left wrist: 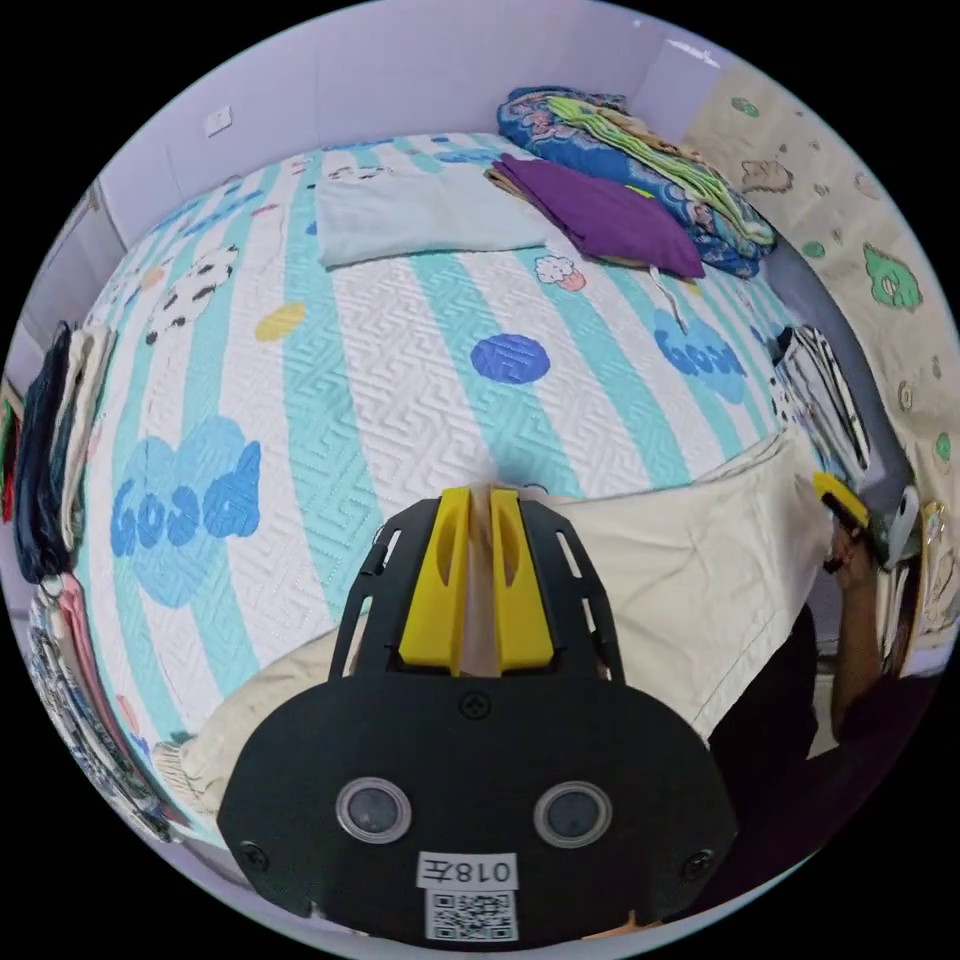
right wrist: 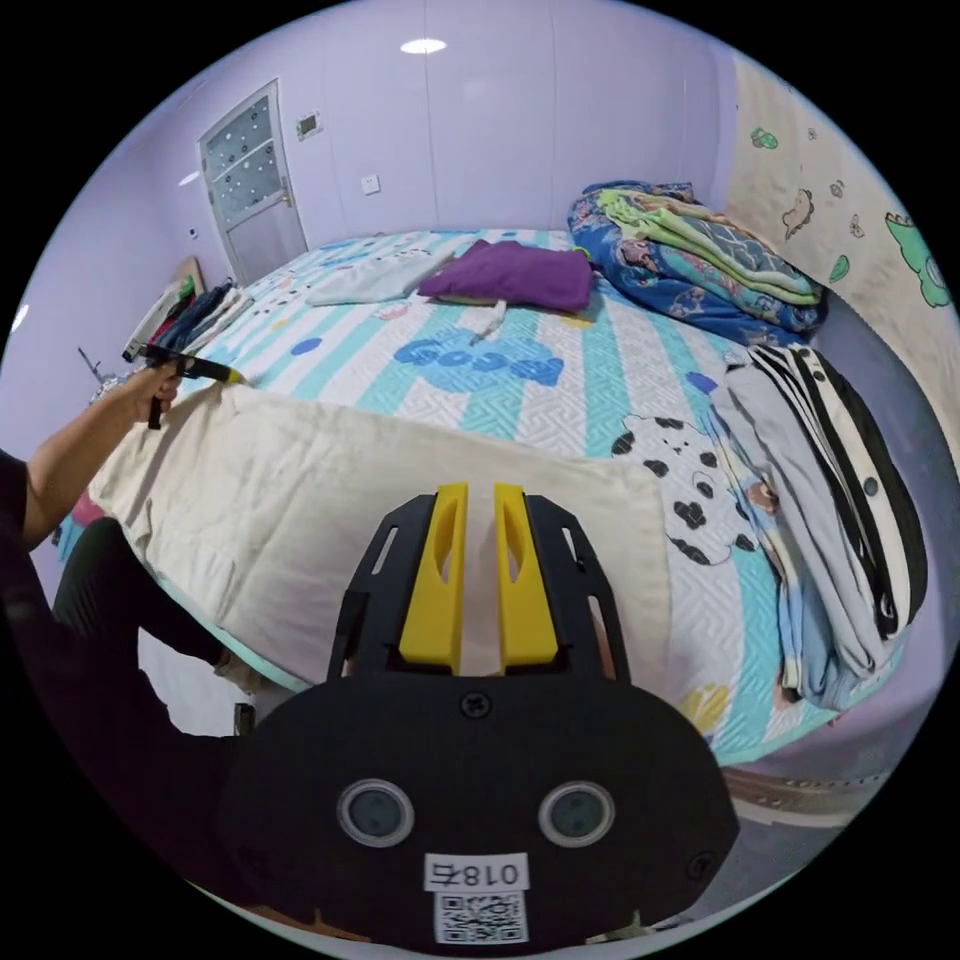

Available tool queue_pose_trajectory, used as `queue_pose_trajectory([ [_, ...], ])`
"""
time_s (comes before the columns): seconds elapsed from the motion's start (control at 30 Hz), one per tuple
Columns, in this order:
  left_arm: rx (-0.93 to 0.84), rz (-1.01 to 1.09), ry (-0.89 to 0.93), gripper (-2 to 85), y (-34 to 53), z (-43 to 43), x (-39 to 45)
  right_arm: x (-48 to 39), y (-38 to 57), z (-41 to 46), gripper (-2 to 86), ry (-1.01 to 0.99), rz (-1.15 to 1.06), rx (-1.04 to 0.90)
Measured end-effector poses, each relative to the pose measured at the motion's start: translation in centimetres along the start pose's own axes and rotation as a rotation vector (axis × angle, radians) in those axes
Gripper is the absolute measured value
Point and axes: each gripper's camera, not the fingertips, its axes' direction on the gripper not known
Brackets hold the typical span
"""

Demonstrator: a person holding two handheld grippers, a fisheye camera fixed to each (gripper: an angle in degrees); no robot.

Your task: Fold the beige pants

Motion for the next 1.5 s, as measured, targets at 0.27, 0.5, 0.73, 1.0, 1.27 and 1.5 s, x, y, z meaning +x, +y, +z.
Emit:
queue_pose_trajectory([
  [0.27, 0.203, -0.139, 0.198, 5.5, 4.0, -4.0, -2.9, 4.5, -0.3, 0.1, 6.8, -0.156, 0.108, 0.13],
  [0.5, 0.127, -0.067, 0.24, 1.1, 9.5, -1.5, -0.9, 8.0, -3.2, 7.9, 5.5, -0.201, 0.122, -0.119],
  [0.73, 0.265, -0.086, 0.188, 3.8, 12.6, -3.1, 0.0, 13.7, 0.0, 4.4, 6.4, -0.187, 0.261, 0.026],
  [1.0, 0.417, 0.219, 0.138, 7.9, 15.8, -1.6, 16.3, 14.9, 9.8, 0.9, 11.3, -0.078, 0.487, 0.162],
  [1.27, 0.395, 0.352, 0.163, 6.6, 20.8, 1.6, 23.5, 13.4, 17.3, 5.7, 12.6, -0.27, 0.678, 0.173],
  [1.5, 0.349, 0.307, 0.183, 5.6, 23.6, 4.8, 23.0, 13.6, 20.2, 8.9, 12.8, -0.499, 0.801, 0.289],
])
